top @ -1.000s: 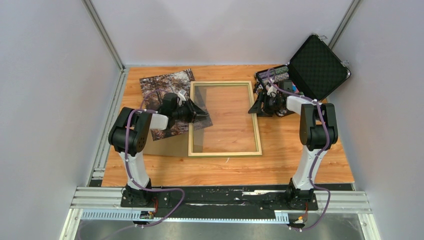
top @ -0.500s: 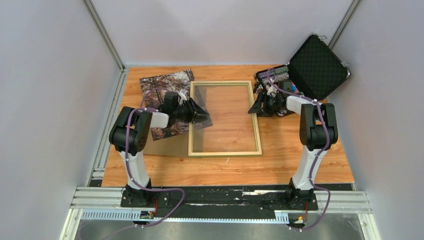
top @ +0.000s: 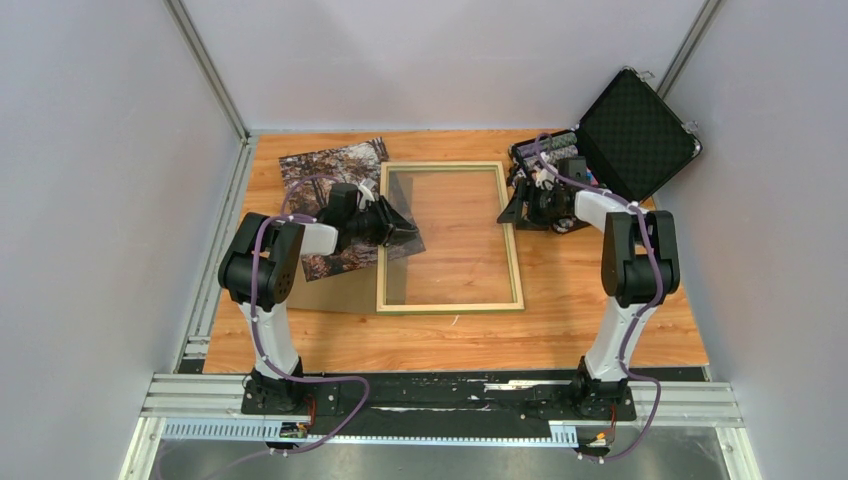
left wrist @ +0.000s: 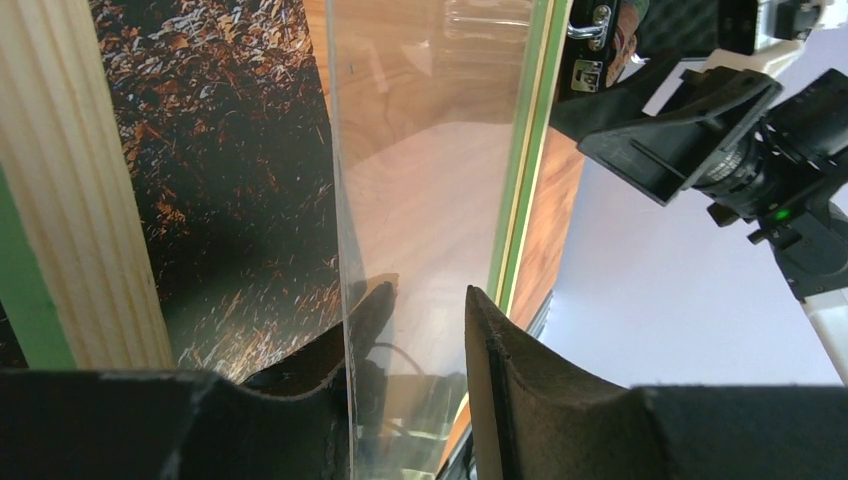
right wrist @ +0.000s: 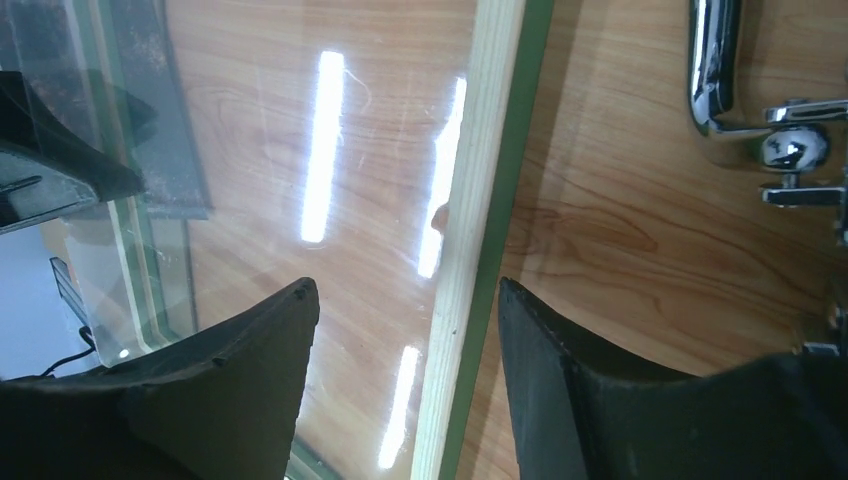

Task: Put the photo into the frame
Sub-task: Place the photo frame item in the photo frame.

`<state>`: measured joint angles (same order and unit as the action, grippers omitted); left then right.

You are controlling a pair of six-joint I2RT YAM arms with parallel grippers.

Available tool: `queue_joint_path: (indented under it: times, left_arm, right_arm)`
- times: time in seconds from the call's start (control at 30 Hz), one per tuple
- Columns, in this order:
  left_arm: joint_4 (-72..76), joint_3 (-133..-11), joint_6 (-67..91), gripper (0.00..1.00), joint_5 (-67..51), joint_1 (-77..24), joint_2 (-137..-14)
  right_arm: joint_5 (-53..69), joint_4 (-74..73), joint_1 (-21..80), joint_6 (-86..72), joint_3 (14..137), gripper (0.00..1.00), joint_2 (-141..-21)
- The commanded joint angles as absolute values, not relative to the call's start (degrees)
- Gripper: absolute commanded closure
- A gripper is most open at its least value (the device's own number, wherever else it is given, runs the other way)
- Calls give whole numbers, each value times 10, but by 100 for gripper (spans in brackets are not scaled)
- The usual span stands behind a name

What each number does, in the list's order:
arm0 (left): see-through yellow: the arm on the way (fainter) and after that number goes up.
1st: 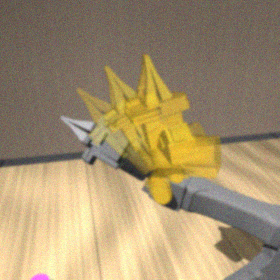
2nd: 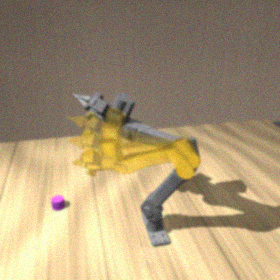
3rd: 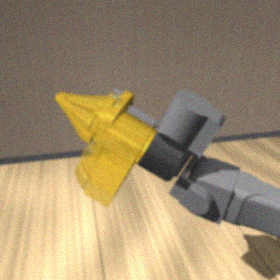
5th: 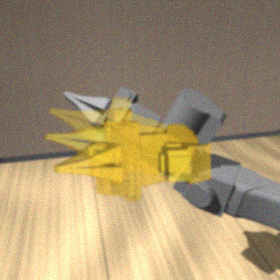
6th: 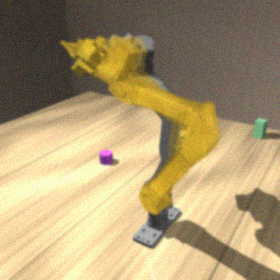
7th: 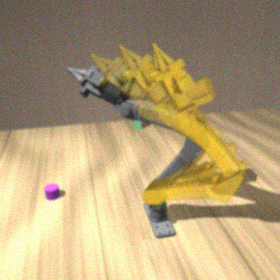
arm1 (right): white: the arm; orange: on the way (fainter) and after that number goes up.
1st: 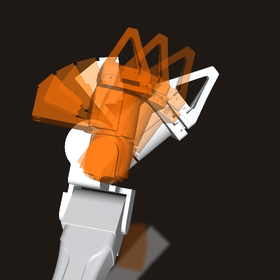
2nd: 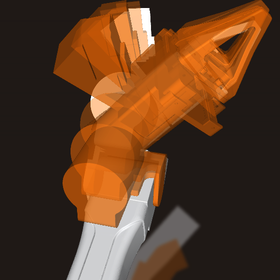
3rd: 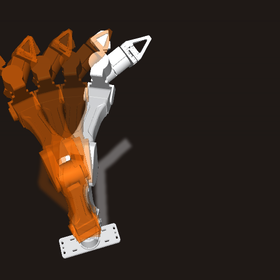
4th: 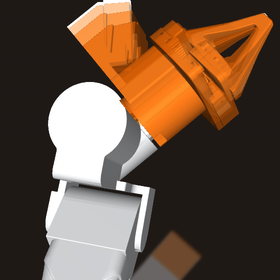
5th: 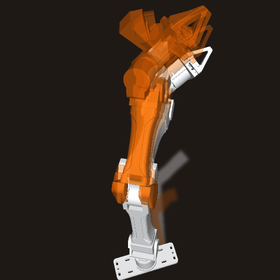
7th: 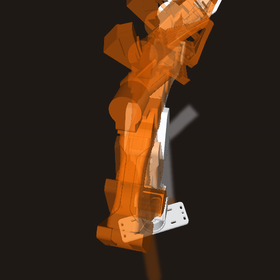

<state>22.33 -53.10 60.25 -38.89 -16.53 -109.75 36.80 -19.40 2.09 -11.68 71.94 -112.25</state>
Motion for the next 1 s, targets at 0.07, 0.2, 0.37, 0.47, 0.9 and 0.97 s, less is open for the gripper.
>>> queue_joint_path:
  times: [0.07, 0.2, 0.37, 0.47, 0.9, 0.97]
  left_arm:
    - [224, -551, 586, 59, -386, -171, -1100]
    - [222, -552, 587, 60, -385, -171, -1102]
    - [220, -552, 586, 60, -387, -171, -1101]
    - [220, -553, 587, 59, -387, -171, -1103]
    - [215, -556, 586, 59, -389, -171, -1109]
    - [214, -557, 585, 59, -389, -171, -1110]
  right_arm:
    - [362, -194, 24, -99, 743, 34, -1057]
    - [383, -208, 27, -98, 779, 33, -1055]
    - [379, -229, 53, -72, 832, 33, -1071]
    - [359, -244, 76, -42, 866, 33, -1084]
    - [313, -276, 193, 35, 958, 35, -1159]
    - [308, -277, 205, 39, 963, 35, -1169]
